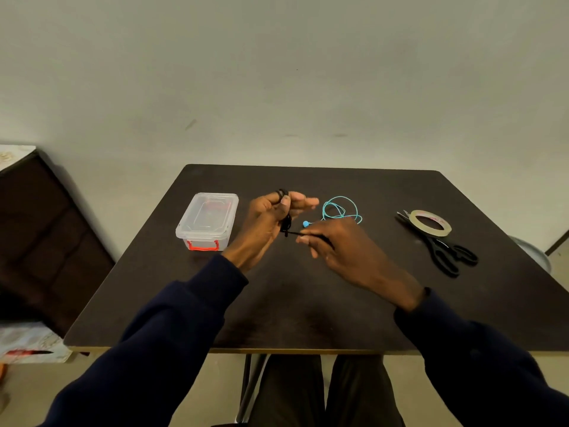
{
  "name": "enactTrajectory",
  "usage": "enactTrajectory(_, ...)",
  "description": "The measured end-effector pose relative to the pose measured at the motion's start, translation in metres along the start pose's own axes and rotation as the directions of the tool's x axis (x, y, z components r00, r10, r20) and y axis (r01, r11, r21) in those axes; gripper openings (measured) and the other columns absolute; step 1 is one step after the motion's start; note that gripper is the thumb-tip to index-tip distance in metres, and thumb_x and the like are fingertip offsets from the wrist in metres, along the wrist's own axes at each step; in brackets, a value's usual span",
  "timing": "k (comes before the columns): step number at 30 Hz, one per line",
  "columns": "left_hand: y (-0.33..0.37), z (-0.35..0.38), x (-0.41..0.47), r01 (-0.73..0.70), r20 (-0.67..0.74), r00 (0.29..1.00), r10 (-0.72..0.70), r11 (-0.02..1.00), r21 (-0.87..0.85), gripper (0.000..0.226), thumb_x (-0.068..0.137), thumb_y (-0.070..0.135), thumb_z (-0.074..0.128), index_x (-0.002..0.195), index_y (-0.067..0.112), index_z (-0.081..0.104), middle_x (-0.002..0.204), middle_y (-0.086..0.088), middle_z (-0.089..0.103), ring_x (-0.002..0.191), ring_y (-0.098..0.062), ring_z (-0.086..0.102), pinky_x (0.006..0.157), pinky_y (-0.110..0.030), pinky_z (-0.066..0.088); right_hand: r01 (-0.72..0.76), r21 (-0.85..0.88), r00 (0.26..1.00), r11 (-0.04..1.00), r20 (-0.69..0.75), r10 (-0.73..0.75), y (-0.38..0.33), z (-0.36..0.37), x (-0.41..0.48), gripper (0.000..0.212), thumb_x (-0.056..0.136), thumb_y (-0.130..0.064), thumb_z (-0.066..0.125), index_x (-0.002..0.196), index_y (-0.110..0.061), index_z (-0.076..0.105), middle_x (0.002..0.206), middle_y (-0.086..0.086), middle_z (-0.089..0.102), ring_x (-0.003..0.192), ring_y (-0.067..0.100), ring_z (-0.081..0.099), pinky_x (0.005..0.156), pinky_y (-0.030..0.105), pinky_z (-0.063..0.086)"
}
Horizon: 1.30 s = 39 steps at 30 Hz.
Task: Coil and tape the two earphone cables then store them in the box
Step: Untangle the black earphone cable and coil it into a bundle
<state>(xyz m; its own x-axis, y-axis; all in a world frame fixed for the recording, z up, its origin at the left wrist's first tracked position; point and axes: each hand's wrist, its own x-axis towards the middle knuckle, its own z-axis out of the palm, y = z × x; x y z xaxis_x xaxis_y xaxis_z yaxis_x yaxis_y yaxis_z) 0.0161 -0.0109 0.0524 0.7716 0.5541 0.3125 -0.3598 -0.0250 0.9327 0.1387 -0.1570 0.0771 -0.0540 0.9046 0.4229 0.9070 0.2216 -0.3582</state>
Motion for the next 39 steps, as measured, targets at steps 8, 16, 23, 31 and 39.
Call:
enactTrajectory(8,0.005,0.018,-0.013,0.227,0.113,0.967,-0.229,0.973,0.032,0.059,0.109,0.044,0.025,0.1,0.003,0.067,0.081,-0.013,0.07,0.069,-0.023,0.067,0.074,-0.032,0.057,0.043,-0.083,0.987,0.996,-0.151,-0.055,0.009,-0.029,0.023,0.007,0.09,-0.02,0.072,0.092,-0.021,0.078,0.083,-0.009,0.074,0.075,0.007,0.063,0.07,0.028,0.051)
enactTrajectory(16,0.008,0.014,-0.017,0.397,0.278,0.889,-0.364,0.915,-0.068,0.048,0.107,0.045,0.037,0.091,0.009,0.065,0.062,-0.002,0.043,0.046,-0.008,0.035,0.06,-0.025,0.049,-0.035,0.101,0.98,0.994,-0.19,0.054,0.023,-0.029,0.026,0.005,0.089,-0.013,0.073,0.091,-0.012,0.077,0.083,-0.005,0.073,0.078,0.01,0.065,0.07,0.022,0.05)
enactTrajectory(23,0.019,0.012,-0.017,0.499,0.482,0.82,-0.311,0.8,-0.333,0.039,0.11,0.027,0.029,0.082,0.01,0.051,0.057,0.003,0.043,0.044,-0.005,0.026,0.057,-0.021,0.042,-0.156,0.621,0.955,0.768,-0.103,0.277,0.03,-0.008,0.01,0.015,0.092,-0.01,0.067,0.096,0.003,0.074,0.079,0.014,0.071,0.054,0.013,0.057,0.054,0.025,0.048)
enactTrajectory(31,0.022,0.006,-0.018,0.499,0.471,0.836,-0.282,0.747,-0.439,0.047,0.11,0.029,0.027,0.079,0.011,0.057,0.056,0.0,0.05,0.046,-0.009,0.049,0.066,-0.025,0.051,-0.185,0.938,0.947,0.292,0.092,0.307,0.03,0.002,0.002,0.021,0.088,-0.008,0.066,0.107,-0.007,0.076,0.08,0.006,0.07,0.067,0.011,0.057,0.057,0.017,0.047)
enactTrajectory(39,0.026,0.002,-0.012,0.338,0.332,0.902,-0.276,0.93,-0.144,0.033,0.101,0.033,0.051,0.083,0.008,0.064,0.067,-0.01,0.063,0.077,-0.031,0.07,0.087,-0.04,0.057,-0.147,0.858,0.926,0.493,-0.056,0.374,0.025,0.006,0.002,0.017,0.085,-0.014,0.073,0.1,-0.009,0.078,0.087,0.01,0.077,0.073,0.031,0.057,0.056,0.021,0.05)
